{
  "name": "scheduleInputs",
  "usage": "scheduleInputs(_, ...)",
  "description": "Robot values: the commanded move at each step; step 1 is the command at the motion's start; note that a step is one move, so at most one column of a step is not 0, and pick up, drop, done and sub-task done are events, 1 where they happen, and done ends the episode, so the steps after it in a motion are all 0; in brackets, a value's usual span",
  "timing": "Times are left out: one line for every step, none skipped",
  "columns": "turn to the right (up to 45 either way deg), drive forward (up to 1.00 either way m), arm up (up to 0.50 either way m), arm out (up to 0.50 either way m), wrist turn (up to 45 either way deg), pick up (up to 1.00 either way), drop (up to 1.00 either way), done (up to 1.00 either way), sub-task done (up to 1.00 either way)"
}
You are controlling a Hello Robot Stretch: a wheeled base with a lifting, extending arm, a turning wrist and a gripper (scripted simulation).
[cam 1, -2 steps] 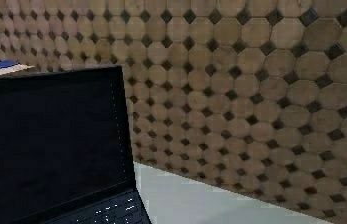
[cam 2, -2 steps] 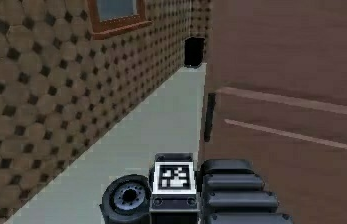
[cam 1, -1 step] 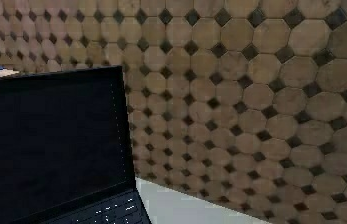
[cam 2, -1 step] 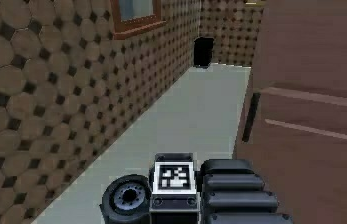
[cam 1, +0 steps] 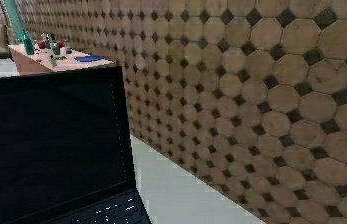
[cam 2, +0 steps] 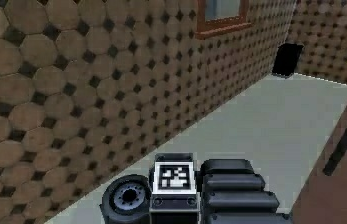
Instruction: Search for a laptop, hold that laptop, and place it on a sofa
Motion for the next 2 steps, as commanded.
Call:
scheduleInputs(0.0,0.85,0.0,0.0,0.0,0.0,0.0,0.0,0.0)
scheduleInputs(-45.0,0.0,0.0,0.0,0.0,0.0,0.0,0.0,0.0)
